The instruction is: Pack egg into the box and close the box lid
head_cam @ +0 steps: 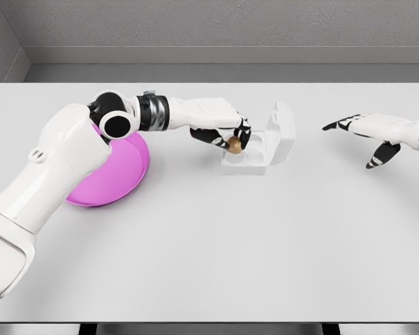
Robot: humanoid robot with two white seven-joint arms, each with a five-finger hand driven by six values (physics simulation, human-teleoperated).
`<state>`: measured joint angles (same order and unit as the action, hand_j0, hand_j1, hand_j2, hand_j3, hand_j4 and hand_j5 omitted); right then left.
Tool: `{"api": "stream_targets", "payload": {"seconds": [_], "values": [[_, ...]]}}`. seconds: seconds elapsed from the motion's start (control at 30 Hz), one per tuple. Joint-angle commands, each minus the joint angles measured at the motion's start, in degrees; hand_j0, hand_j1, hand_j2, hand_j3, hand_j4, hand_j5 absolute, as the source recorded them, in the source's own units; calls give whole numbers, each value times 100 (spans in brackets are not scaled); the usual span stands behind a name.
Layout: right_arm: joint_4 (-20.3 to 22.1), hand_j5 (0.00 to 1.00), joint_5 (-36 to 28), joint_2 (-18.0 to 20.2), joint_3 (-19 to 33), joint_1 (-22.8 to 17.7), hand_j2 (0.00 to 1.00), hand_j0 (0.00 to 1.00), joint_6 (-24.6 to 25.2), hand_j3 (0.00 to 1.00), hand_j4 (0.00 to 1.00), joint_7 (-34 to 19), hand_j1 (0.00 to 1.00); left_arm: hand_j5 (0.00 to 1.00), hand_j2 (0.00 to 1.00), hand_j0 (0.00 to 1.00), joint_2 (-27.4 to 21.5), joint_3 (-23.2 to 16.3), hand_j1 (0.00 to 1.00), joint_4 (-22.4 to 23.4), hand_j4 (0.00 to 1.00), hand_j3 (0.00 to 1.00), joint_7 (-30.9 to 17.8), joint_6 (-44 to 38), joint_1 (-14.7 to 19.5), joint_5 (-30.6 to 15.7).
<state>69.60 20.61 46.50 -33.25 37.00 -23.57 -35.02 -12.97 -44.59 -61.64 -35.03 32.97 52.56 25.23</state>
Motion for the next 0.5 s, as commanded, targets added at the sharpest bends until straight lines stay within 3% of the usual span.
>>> {"api": "stream_targets", "payload": {"seconds": [0.0, 0.03, 0.37, 0.4, 0.47], "values": [[1, 100, -30, -10, 3, 9, 100, 100, 10, 100, 100, 2, 100, 56, 56, 56, 5, 29, 56, 21, 56, 56, 3, -10, 0, -36], [-34, 100, -22, -1, 3, 17, 100, 100, 10, 100, 100, 2, 100, 62, 62, 62, -4, 38, 62, 29, 62, 62, 3, -10, 0, -45], [-87, 100, -13, -27, 12, 44, 100, 100, 1, 100, 100, 2, 100, 62, 62, 62, -83, 64, 62, -15, 62, 62, 3, 25, 0, -124], [-87, 100, -13, -27, 12, 26, 100, 100, 1, 100, 100, 2, 100, 65, 65, 65, -83, 64, 65, -32, 65, 65, 3, 34, 0, -141], [-87, 100, -13, -27, 12, 35, 100, 100, 1, 100, 100, 2, 100, 90, 90, 90, -302, 293, 90, -374, 90, 90, 3, 34, -35, -211]]}}
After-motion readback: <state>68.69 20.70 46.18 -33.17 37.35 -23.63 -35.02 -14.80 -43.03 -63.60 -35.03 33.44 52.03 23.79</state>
